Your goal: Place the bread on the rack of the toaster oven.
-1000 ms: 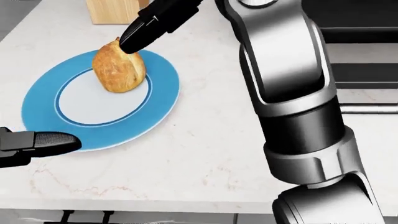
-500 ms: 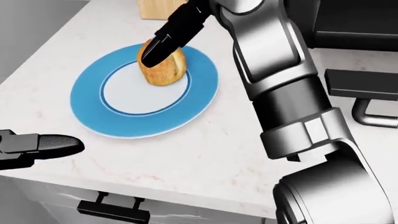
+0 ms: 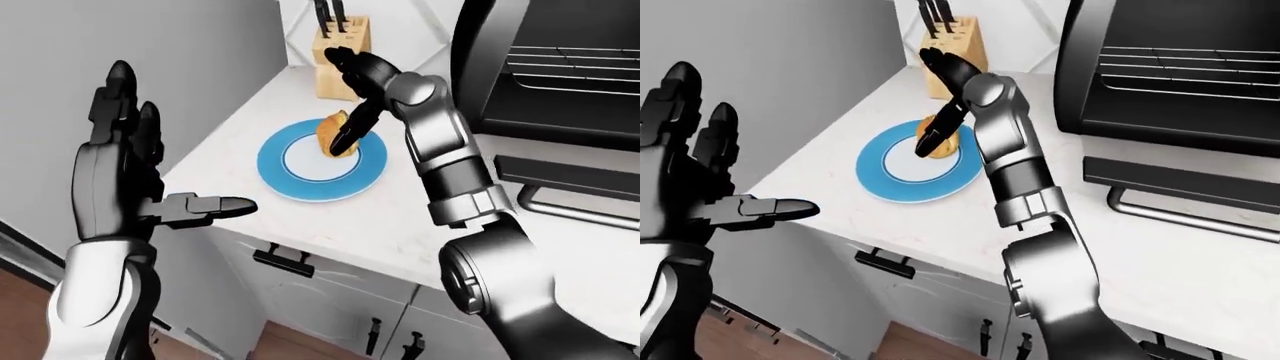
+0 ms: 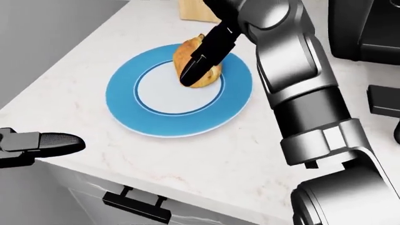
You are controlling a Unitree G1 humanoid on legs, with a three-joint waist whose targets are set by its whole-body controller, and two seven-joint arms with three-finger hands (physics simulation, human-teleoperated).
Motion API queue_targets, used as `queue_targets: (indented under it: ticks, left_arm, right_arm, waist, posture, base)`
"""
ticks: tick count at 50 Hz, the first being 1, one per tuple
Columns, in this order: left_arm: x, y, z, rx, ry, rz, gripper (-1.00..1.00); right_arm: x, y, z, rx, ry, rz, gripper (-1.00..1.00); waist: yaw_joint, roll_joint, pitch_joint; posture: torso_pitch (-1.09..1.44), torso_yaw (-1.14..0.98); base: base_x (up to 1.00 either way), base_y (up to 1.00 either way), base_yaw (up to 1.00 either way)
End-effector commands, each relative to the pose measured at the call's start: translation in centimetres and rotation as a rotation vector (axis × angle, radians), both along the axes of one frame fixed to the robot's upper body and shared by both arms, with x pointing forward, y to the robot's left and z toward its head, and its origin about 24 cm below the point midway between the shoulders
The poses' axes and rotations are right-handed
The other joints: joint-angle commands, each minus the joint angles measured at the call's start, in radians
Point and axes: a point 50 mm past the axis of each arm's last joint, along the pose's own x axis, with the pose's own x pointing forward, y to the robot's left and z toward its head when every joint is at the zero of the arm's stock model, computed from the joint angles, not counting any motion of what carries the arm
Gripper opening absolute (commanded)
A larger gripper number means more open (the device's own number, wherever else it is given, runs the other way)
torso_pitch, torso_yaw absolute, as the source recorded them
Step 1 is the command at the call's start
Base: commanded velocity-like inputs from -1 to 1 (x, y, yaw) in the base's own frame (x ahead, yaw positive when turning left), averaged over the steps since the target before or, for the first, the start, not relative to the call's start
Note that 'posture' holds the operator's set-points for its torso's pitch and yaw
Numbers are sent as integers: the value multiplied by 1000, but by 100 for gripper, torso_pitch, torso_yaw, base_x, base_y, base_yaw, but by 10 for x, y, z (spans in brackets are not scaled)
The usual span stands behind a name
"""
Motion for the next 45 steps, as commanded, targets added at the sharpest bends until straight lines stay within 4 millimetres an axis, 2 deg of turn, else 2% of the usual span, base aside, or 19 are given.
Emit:
queue_targets:
  ticks: [1,5,11,17,22,45]
  left_arm:
    - [-4,-1,11,17,-71,2,100]
    - [-4,-1,12,21,-70,4,100]
    - [-4,-2,13,23,-71,4,100]
    - [-4,-2,11,22,-69,5,100]
    - [-5,-1,10,20,-68,6,100]
    - [-4,0,8,20,-68,9,100]
  right_arm:
    - [-10,3,22,2,-86,11,100]
    - [-24,0,19,-8,-77,8,100]
    - [-27,-4,15,-19,-68,1,100]
    - [-6,-9,14,-31,-54,-16,100]
    - [5,-11,10,-48,-37,-22,100]
    - [13,-20,-3,-78,-18,-84,100]
  waist:
    - [2,1,-25]
    - [12,-5,-24]
    - [21,-6,-26]
    - [21,-3,-33]
    - [24,-3,-34]
    - [39,-5,-36]
  posture:
    - [0,46]
    - [0,46]
    - [0,46]
    - [0,46]
    - [0,46]
    - [0,46]
  base:
    - [0,0,0]
    - [0,0,0]
    - [0,0,0]
    - [0,0,0]
    - [0,0,0]
    - [0,0,0]
